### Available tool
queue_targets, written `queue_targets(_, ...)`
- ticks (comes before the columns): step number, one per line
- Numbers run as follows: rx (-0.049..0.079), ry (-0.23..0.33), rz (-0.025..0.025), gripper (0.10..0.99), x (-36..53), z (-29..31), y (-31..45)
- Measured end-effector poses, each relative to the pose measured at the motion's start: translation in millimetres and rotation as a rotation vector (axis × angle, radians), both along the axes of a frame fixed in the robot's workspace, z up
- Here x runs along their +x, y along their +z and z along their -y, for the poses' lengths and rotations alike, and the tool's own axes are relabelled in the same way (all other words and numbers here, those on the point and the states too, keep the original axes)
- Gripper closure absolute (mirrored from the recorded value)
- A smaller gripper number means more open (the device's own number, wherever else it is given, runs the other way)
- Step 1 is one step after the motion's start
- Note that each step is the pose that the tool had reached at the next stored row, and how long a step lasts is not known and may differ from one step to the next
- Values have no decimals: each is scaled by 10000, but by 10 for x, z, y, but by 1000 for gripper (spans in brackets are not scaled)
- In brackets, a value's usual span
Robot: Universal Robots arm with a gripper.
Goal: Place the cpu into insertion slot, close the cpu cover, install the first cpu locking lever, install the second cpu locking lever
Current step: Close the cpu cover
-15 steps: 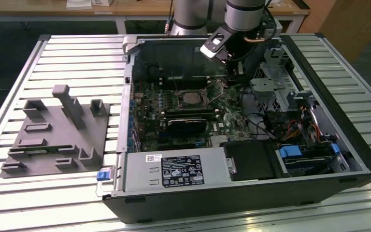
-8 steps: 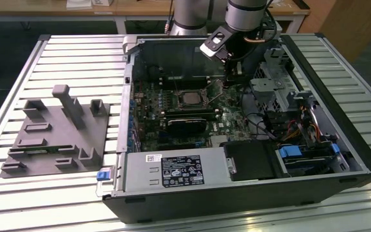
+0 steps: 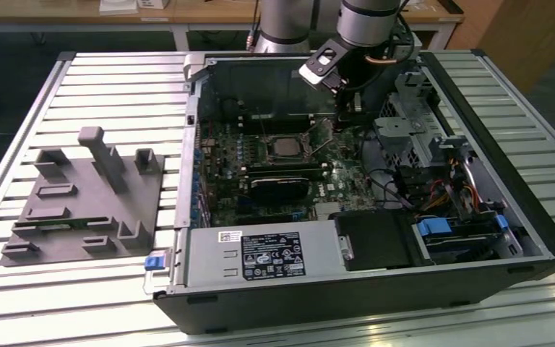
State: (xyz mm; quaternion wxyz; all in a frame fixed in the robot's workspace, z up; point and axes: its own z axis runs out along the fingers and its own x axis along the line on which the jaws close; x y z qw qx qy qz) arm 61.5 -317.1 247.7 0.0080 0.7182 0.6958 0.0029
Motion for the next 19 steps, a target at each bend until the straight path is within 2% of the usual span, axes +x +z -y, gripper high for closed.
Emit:
queue_targets(3, -1, -2, -299, 980, 5, 0, -1)
queue_targets(4, -2, -2, -382, 980, 6, 0, 0)
queue_targets(5, -2, -2, -395, 980, 6, 0, 0)
queue_targets(13, -1, 0, -402, 980, -3, 0, -1)
queue_targets(19, 30, -22, -400, 980, -97, 0, -1)
